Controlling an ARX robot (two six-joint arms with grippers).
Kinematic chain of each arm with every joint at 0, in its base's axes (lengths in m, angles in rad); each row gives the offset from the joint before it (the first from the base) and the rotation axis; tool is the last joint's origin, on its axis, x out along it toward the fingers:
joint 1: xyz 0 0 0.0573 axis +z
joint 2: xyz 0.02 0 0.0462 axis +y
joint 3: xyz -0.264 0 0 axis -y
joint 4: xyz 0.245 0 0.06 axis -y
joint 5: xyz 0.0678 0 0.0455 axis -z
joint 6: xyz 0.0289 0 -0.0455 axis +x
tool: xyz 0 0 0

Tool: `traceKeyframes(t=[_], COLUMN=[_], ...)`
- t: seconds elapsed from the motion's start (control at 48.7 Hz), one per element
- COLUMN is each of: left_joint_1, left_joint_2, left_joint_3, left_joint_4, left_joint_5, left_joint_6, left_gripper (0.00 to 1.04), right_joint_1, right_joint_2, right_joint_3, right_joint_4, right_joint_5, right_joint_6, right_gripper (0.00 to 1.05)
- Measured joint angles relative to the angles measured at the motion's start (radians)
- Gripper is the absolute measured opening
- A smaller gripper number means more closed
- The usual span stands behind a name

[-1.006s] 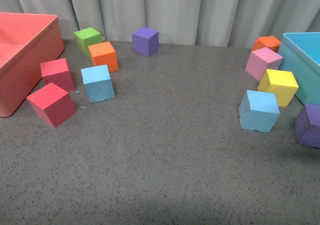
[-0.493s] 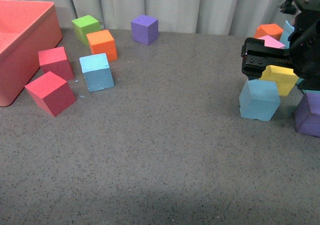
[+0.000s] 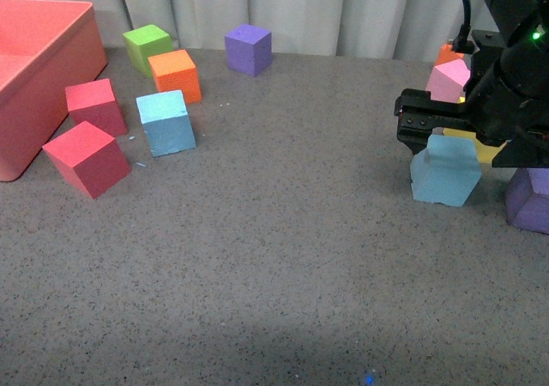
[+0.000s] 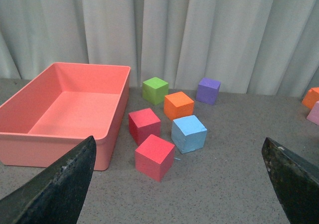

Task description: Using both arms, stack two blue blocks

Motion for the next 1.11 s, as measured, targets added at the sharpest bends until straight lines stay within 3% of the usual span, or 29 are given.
traceKeyframes(t=[0.287,0.39,0.636,0.821,1.109], left_joint_1=[0.0,0.0,0.0,0.0,0.0], left_joint_2=[0.0,0.0,0.0,0.0,0.0], left_joint_3=[0.0,0.0,0.0,0.0,0.0], left_joint_4=[0.0,0.0,0.0,0.0,0.0], left_joint_5=[0.0,0.0,0.0,0.0,0.0], left_joint_6=[0.0,0.0,0.0,0.0,0.0], left_gripper=[0.98,0.98,0.98,0.98,0.98], right_joint_1=[0.002,-0.001,-0.007,-0.006,0.029], right_joint_2=[0.087,0.105,0.115,0.115,0.113], right_joint_3=[0.061,0.074,0.091,0.098,0.164], right_joint_4=[-0.019,-0.027,-0.045,-0.041,-0.059], right_joint_5=[0.02,0.024,0.035,0.027,-0.012], right_joint_6=[-0.003,-0.01,-0.014,-0.029,-0.062], right_gripper=[0.93,0.74,0.49,0.43,0.42])
